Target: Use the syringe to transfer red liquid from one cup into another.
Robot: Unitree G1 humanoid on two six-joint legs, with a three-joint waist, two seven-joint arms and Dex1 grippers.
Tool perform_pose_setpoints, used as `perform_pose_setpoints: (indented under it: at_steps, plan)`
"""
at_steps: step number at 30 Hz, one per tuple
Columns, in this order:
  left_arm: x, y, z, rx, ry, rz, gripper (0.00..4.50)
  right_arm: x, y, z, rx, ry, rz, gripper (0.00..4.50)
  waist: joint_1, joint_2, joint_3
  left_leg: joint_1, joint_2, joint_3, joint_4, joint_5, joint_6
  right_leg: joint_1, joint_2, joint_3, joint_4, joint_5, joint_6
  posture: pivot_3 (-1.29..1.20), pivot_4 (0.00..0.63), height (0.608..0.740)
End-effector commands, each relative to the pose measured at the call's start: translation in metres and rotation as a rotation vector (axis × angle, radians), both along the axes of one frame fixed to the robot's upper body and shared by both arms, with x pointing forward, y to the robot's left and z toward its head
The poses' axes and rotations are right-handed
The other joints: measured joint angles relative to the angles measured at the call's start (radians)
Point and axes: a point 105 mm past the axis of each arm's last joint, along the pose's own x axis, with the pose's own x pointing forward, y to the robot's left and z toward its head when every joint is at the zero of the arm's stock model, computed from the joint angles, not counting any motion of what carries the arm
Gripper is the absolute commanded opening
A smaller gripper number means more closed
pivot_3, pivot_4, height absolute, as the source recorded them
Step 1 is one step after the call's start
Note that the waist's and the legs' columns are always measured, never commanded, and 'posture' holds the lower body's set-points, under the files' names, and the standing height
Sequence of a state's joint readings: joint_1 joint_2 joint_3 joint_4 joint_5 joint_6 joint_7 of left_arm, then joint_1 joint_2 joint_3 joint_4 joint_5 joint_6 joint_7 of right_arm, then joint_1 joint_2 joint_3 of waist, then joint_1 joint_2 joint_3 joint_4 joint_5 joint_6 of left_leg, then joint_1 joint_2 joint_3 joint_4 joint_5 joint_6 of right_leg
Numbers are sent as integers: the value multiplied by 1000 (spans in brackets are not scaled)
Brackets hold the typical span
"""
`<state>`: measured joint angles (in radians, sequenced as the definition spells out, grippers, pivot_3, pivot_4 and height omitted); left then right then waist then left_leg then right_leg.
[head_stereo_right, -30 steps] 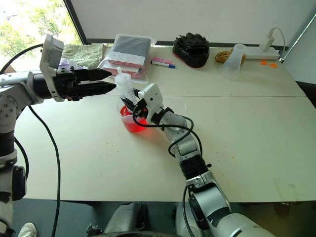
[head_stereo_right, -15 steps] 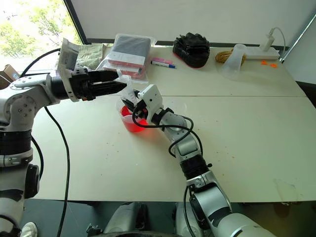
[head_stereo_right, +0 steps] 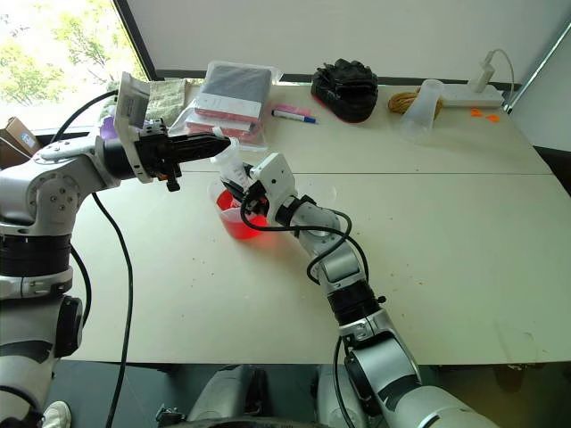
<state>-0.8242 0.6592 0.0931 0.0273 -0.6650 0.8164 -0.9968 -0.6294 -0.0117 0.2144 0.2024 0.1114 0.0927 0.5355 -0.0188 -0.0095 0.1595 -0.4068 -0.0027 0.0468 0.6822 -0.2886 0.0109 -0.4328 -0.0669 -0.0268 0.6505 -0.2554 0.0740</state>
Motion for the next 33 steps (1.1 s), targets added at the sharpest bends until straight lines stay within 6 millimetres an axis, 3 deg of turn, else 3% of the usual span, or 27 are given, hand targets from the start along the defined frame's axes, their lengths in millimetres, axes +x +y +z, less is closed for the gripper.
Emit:
perform_pose_setpoints:
  at_steps: [1, 33]
  plan:
    - [-2, -5, 13, -9, -39, -23, 10, -8, 3, 17, 23, -59, 23, 1413, 0, 0, 0, 0, 0, 0, 0, 0, 0, 0, 0, 0, 0, 0, 0, 0, 150, 740]
    - [6, -12, 63, -43, -171, -34, 10, -19, 9, -2, 31, 21, 49, 1413, 1, 0, 0, 0, 0, 0, 0, 0, 0, 0, 1, 0, 0, 0, 0, 0, 150, 740]
